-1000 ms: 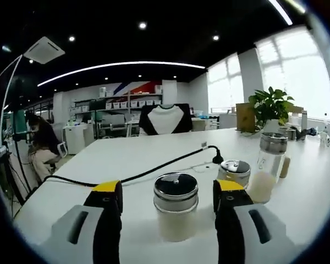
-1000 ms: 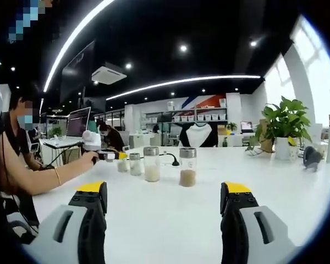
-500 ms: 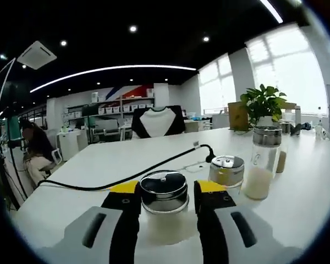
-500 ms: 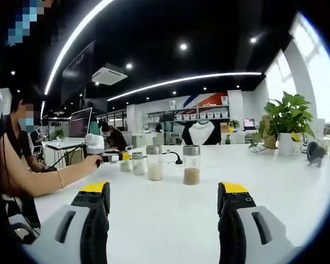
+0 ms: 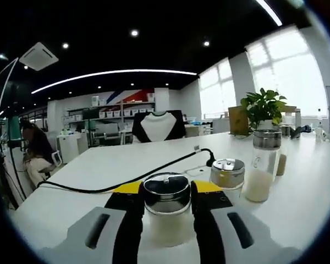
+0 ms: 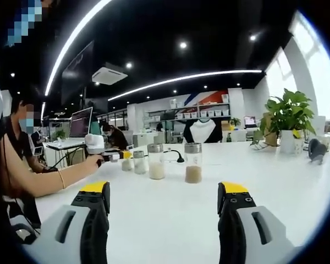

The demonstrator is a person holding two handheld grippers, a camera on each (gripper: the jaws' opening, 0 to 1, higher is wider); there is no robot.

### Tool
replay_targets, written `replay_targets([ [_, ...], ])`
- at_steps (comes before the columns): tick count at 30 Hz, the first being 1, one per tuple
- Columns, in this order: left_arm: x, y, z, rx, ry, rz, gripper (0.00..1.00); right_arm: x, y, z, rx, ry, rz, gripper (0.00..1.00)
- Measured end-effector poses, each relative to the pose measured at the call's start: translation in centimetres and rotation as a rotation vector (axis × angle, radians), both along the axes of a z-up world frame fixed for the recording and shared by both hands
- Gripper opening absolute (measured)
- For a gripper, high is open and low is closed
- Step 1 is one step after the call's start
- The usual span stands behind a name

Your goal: Rotate the seasoning bottle until the label or dispensing opening points toward the visible target arrow and the bottle remains upright within the marked orientation range

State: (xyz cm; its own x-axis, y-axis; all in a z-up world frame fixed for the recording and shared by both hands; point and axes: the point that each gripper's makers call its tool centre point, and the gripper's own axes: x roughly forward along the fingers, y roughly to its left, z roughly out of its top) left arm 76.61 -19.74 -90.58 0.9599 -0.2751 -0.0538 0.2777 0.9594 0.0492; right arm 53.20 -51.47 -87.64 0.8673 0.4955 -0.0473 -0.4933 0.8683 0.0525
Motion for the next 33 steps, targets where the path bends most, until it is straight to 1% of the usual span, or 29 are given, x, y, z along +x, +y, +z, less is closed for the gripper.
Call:
replay_targets([
  [1,-0.2,-0.2,0.2,-0.011,-0.007,-0.010,0.34,0.0,0.0,0.0,0.000,0.000,-0.001,0.81],
  [2,0.3,0.2,0.0,0.006,0.000,-0.007,0.34,0.0,0.0,0.0,0.001,0.000,-0.001,0.81],
  [5,1.3,0.1,0.0,0.006,-0.005,-0.013,0.34,-0.2,0.1,0.3,0.010,-0.009,0.006,0.81],
  [10,2.0,0.4,0.0,0.014,0.001,-0.013,0.34,-0.2,0.1,0.3,0.009,-0.011,0.004,0.81],
  [12,2.4,0.6,0.2,0.014,-0.005,-0.022,0.34,-0.3,0.0,0.3,0.014,-0.012,0.003,0.81],
  [15,2.6,0.5,0.6,-0.006,-0.007,-0.033,0.33,-0.4,0.0,0.2,0.019,-0.007,0.005,0.81],
  [18,3.1,1.2,1.1,0.001,-0.017,-0.038,0.33,-0.6,-0.1,0.1,0.015,-0.004,0.003,0.81],
  [21,3.2,1.3,1.8,-0.006,-0.024,-0.042,0.33,-0.5,-0.2,0.0,0.018,-0.004,-0.002,0.81],
  [23,3.4,1.6,2.0,-0.006,-0.026,-0.036,0.33,-0.5,-0.2,0.1,0.021,-0.005,-0.005,0.81],
  [24,2.6,1.1,2.3,-0.002,-0.028,-0.034,0.33,-0.5,-0.2,0.1,0.022,-0.006,-0.004,0.81],
  [27,2.6,1.4,2.9,0.015,-0.039,-0.022,0.33,-0.6,0.0,0.1,0.019,-0.007,0.001,0.81],
  [28,2.3,1.2,3.1,0.014,-0.042,-0.023,0.33,-0.6,0.0,0.1,0.018,-0.007,0.002,0.81],
  [31,2.3,1.4,3.5,-0.006,-0.045,-0.034,0.33,-0.5,0.1,-0.1,0.023,-0.001,0.001,0.81],
  [33,2.3,1.6,3.7,-0.003,-0.046,-0.034,0.33,-0.3,0.3,0.0,0.030,-0.003,0.005,0.80],
])
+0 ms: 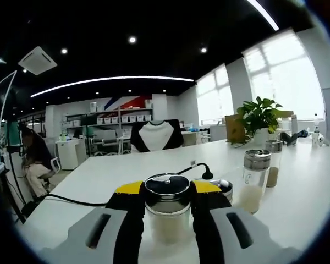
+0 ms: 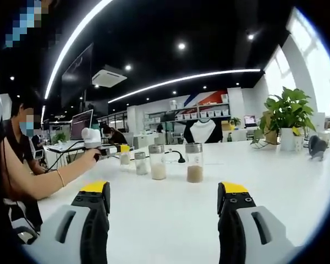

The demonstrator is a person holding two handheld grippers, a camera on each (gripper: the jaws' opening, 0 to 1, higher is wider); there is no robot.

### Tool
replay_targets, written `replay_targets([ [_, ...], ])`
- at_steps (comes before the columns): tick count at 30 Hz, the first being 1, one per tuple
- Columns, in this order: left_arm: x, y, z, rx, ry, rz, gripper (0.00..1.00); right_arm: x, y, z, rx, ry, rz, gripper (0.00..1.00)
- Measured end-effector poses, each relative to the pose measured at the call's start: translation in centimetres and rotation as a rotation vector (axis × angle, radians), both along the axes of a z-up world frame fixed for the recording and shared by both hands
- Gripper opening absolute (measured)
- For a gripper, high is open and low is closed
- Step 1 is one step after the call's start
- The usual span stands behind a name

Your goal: Rotate the seasoning bottle until the label or dispensing opening points toward the visible target arrow and the bottle remains upright within the marked orientation range

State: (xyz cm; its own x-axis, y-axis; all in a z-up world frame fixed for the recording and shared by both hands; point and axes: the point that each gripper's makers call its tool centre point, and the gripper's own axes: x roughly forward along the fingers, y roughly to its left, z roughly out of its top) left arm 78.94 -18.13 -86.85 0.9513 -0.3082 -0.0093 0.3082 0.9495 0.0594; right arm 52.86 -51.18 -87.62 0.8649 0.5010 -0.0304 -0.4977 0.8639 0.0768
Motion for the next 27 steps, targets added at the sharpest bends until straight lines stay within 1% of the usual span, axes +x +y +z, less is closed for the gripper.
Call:
replay_targets([
  [1,0.0,0.1,0.2,-0.002,0.003,-0.006,0.34,0.0,0.1,0.1,0.003,-0.002,0.002,0.80],
  [2,-0.4,-0.5,0.6,-0.014,0.000,-0.042,0.34,0.1,0.3,0.1,0.007,-0.006,0.004,0.80],
  [4,-0.8,-0.8,1.3,-0.048,-0.019,-0.052,0.34,0.1,0.6,0.2,0.011,-0.007,0.010,0.80],
  [7,-1.1,-1.2,2.3,-0.014,-0.041,-0.067,0.34,0.3,1.1,0.2,0.017,-0.007,0.021,0.80],
  [9,-2.1,-1.8,2.7,-0.015,-0.048,-0.081,0.33,0.3,1.4,0.3,0.016,-0.010,0.029,0.80],
  [12,-2.7,-2.7,3.2,-0.013,-0.053,-0.111,0.33,0.4,1.6,0.3,0.015,-0.009,0.037,0.80],
  [13,-3.1,-3.3,3.4,-0.001,-0.058,-0.133,0.33,0.5,1.7,0.3,0.014,-0.010,0.040,0.80],
  [16,-3.5,-4.3,3.8,0.002,-0.064,-0.161,0.33,0.6,1.9,0.4,0.019,-0.012,0.045,0.80],
  [19,-4.1,-5.3,4.4,-0.025,-0.072,-0.194,0.34,0.7,1.9,0.2,0.019,-0.005,0.046,0.80],
  [21,-4.6,-6.1,5.1,-0.043,-0.090,-0.221,0.33,0.6,1.9,0.2,0.015,-0.003,0.047,0.80],
  [24,-5.5,-7.5,5.8,-0.036,-0.104,-0.259,0.34,0.6,1.8,0.1,0.009,0.000,0.047,0.80],
  [26,-5.7,-8.3,6.1,-0.027,-0.109,-0.295,0.34,0.6,1.6,0.0,0.002,0.004,0.044,0.79],
  [27,-5.8,-9.0,6.2,-0.026,-0.104,-0.327,0.34,0.7,1.5,0.0,-0.002,0.004,0.042,0.79],
])
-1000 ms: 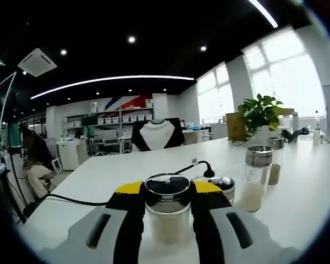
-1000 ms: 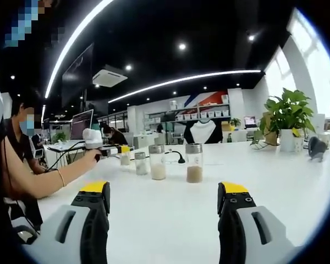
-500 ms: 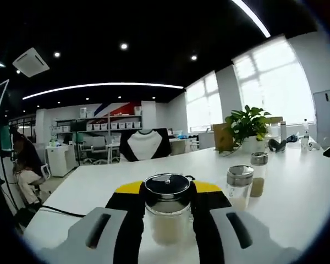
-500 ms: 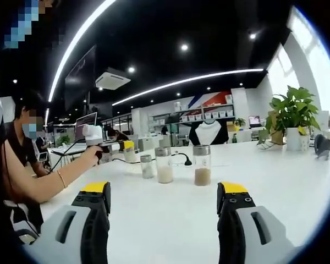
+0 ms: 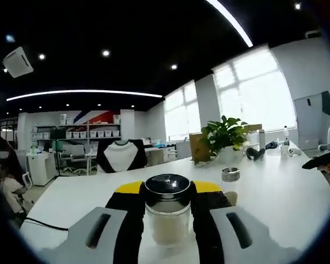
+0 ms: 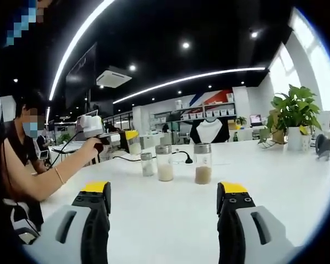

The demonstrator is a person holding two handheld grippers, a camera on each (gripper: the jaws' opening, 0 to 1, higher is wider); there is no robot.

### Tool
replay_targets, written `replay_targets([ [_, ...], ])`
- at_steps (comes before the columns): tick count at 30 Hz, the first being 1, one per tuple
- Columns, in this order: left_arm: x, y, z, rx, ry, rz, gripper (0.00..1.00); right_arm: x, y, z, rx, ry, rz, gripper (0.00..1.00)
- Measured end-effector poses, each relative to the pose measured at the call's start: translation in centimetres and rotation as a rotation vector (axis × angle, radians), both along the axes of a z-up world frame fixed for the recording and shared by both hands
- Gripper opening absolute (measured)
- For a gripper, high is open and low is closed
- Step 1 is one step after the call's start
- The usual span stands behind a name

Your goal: Rotate the seasoning bottle until the label or dispensing opening points toward the visible target arrow and the bottle remains upright within the marked orientation range

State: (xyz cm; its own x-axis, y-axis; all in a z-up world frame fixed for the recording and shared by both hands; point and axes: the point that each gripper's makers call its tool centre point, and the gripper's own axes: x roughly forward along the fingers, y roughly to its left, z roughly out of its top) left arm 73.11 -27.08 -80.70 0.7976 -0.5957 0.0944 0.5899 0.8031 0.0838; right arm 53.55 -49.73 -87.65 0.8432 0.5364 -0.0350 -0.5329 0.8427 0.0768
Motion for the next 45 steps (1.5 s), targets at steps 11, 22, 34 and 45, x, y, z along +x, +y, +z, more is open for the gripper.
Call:
replay_targets([
  [11,-1.6,-4.8,-0.1,0.012,0.025,-0.196,0.34,0.2,-0.6,0.4,-0.025,-0.011,-0.007,0.78],
  [22,-6.3,-9.9,2.2,-0.011,0.025,-0.421,0.34,0.1,0.0,0.3,-0.053,-0.005,0.014,0.77],
  [34,-9.3,-14.4,1.1,0.003,0.054,-0.575,0.34,-0.3,1.2,0.4,-0.064,-0.020,0.058,0.70],
  [45,-12.8,-17.8,0.2,0.017,0.069,-0.747,0.34,-0.4,1.1,0.3,-0.065,-0.021,0.052,0.70],
])
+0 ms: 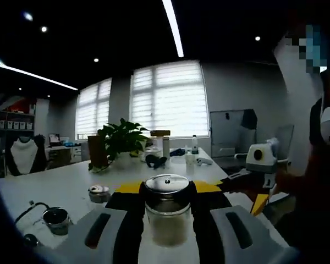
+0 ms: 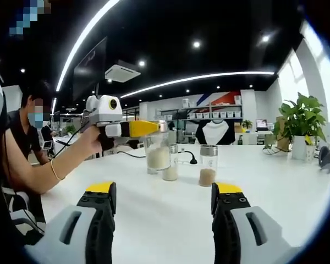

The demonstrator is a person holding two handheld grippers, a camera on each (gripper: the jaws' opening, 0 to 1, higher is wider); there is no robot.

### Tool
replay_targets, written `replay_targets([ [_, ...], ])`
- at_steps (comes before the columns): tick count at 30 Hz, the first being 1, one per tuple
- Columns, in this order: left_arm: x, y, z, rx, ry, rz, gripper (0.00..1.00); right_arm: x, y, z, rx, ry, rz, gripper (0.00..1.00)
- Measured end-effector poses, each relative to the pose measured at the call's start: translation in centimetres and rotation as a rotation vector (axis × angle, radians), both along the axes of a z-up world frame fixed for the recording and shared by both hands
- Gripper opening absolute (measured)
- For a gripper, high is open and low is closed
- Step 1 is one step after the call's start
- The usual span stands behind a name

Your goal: Rotate the seasoning bottle until the label or dispensing opening points toward the visible target arrow and the bottle remains upright within the marked orientation range

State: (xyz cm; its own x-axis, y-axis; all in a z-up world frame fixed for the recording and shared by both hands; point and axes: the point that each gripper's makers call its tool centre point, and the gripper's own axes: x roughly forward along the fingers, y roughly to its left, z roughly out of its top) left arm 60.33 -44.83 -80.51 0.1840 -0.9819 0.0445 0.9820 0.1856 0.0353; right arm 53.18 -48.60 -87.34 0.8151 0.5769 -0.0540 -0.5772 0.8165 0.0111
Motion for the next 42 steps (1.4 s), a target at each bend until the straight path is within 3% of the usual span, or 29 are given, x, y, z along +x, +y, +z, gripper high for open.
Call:
replay_targets([
  [5,-1.9,-1.6,-1.2,0.070,-0.056,-0.074,0.34,0.0,0.1,0.0,0.003,0.000,0.000,0.69],
  [11,-3.6,-2.8,-1.6,0.051,-0.008,-0.160,0.34,0.0,0.4,0.0,-0.003,-0.002,0.010,0.68],
  [18,-5.4,-3.8,-1.8,0.054,-0.013,-0.228,0.34,-0.1,0.6,0.1,-0.007,-0.007,0.024,0.66],
  [22,-6.6,-4.6,-1.8,0.022,0.031,-0.286,0.34,-0.1,0.8,-0.1,-0.012,-0.005,0.028,0.65],
  [27,-7.7,-5.1,-2.2,0.043,0.014,-0.315,0.34,-0.1,1.0,-0.3,-0.007,0.001,0.032,0.65],
  [30,-8.1,-5.2,-2.4,0.061,-0.038,-0.331,0.34,-0.2,1.1,-0.5,-0.012,0.003,0.041,0.60],
  [42,-9.7,-5.2,-2.4,0.069,-0.022,-0.407,0.34,-1.1,1.9,0.2,-0.016,-0.051,0.090,0.36],
])
